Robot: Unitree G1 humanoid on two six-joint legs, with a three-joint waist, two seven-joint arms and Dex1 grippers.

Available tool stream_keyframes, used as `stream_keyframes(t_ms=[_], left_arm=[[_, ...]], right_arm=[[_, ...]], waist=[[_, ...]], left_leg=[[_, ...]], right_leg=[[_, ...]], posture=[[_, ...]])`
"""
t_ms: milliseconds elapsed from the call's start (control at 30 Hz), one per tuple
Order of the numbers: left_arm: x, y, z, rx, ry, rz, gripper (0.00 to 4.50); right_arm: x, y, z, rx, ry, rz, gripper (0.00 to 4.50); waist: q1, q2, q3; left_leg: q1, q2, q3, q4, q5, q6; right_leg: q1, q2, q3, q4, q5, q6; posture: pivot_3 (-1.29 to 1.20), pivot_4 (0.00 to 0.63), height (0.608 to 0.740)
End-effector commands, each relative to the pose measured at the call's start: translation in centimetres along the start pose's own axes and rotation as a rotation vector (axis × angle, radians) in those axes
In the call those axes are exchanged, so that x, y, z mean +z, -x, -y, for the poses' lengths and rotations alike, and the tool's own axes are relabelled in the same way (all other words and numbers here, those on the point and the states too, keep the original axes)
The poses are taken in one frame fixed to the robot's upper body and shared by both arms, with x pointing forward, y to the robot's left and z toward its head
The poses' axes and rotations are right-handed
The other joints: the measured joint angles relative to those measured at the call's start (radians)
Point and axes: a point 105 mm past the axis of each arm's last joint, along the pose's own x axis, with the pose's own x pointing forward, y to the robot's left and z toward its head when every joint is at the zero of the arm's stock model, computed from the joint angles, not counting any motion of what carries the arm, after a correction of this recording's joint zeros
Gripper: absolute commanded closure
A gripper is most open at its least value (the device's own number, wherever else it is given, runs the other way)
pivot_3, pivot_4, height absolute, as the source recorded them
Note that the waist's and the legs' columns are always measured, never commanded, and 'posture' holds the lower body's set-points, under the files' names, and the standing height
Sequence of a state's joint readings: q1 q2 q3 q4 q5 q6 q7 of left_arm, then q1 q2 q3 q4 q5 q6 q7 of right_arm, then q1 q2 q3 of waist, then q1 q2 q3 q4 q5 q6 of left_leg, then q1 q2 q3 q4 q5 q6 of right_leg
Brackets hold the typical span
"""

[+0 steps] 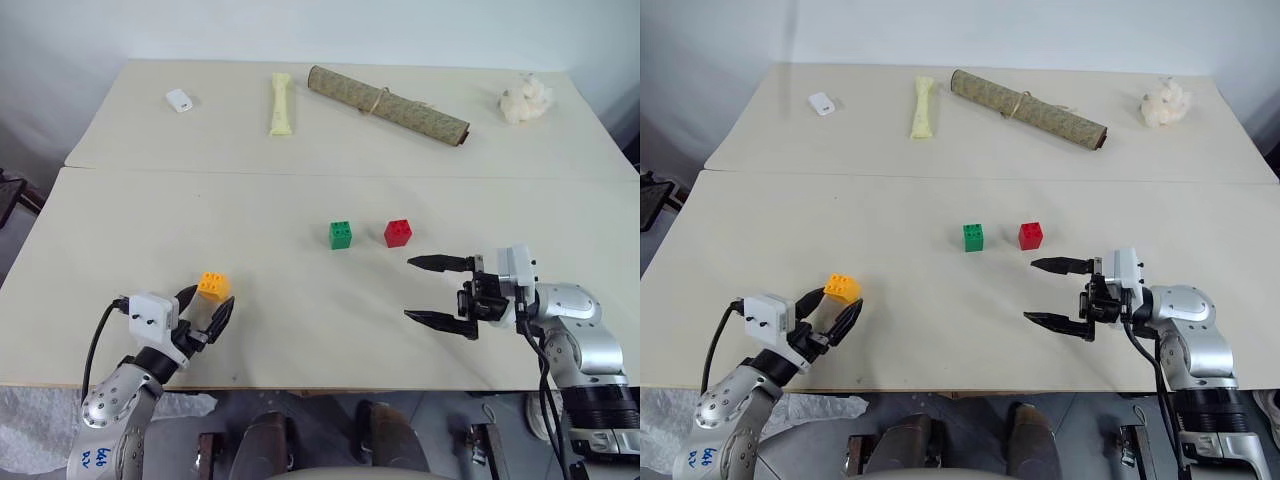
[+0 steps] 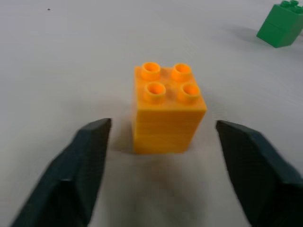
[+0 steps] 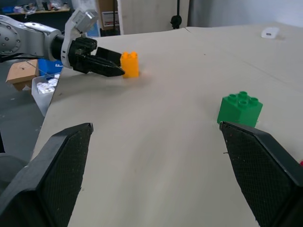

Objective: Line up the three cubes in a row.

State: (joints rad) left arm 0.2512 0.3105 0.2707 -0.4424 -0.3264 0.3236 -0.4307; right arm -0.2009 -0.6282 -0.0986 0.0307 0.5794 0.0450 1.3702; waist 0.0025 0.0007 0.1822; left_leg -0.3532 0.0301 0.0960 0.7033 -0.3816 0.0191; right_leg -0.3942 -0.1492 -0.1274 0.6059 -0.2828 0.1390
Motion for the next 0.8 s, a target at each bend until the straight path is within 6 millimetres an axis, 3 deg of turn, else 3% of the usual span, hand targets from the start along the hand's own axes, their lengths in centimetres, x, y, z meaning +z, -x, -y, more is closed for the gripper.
stream_keyframes(t_ms=[33, 133, 233, 300, 400, 600, 800], left_arm=[[1.0, -0.6, -0.6, -0.092, -0.062, 0.011, 2.21], [1.8, -1.1, -1.8, -0.219, -0.107, -0.022, 3.0], [2.7, -1.5, -3.0, -0.338, -0.171, -0.053, 3.0], [4.7, -2.6, -3.6, -0.487, -0.229, -0.031, 3.0], [7.9, -5.3, -1.9, -0.82, -0.411, 0.011, 3.0], [7.9, -11.5, 0.1, -1.001, -0.561, -0.021, 3.0], [6.4, -14.6, 1.6, -1.004, -0.633, -0.128, 3.0]], right_arm=[[0.8, 0.5, 0.0, -0.037, 0.039, 0.017, 0.0], [0.7, 0.8, -0.2, -0.053, 0.035, 0.013, 0.0], [0.8, 0.9, -0.1, -0.07, 0.038, 0.011, 0.0], [1.0, 1.2, 0.1, -0.087, 0.044, 0.008, 0.0], [1.1, 1.6, 0.5, -0.116, 0.058, 0.001, 0.0], [1.4, 2.0, 0.7, -0.19, 0.077, 0.017, 0.0], [1.3, 3.1, -0.4, -0.264, 0.082, 0.001, 0.0]], waist=[[0.001, 0.0, 0.0], [-0.001, 0.0, 0.0], [-0.003, 0.001, 0.0], [-0.001, 0.001, 0.0], [0.021, 0.001, 0.0], [0.02, 0.003, -0.002], [0.004, 0.0, 0.0]], left_leg=[[0.0, 0.0, 0.0, 0.0, 0.0, 0.0], [0.0, -0.001, 0.0, 0.0, 0.0, 0.0], [0.0, -0.001, 0.0, 0.0, 0.0, 0.0], [0.0, -0.001, 0.001, 0.0, 0.0, 0.0], [-0.003, -0.001, 0.005, 0.003, 0.001, -0.001], [-0.003, -0.003, 0.009, 0.002, 0.001, -0.001], [-0.005, -0.003, 0.01, -0.003, 0.001, -0.001]], right_leg=[[0.0, 0.0, 0.0, 0.0, 0.0, 0.0], [0.0, 0.0, 0.0, 0.001, 0.0, 0.0], [-0.001, 0.001, 0.0, 0.001, 0.0, -0.001], [-0.001, 0.001, -0.001, 0.0, 0.0, -0.001], [-0.001, 0.002, -0.005, 0.001, 0.0, -0.001], [-0.001, 0.002, -0.006, 0.0, 0.0, 0.0], [-0.004, 0.003, -0.007, -0.005, 0.0, 0.0]], posture=[[0.0, 0.15, 0.74], [0.0, 0.15, 0.74], [0.0, 0.15, 0.74], [0.0, 0.15, 0.74], [0.0, 0.15, 0.74], [0.0, 0.15, 0.74], [0.0, 0.15, 0.74]])
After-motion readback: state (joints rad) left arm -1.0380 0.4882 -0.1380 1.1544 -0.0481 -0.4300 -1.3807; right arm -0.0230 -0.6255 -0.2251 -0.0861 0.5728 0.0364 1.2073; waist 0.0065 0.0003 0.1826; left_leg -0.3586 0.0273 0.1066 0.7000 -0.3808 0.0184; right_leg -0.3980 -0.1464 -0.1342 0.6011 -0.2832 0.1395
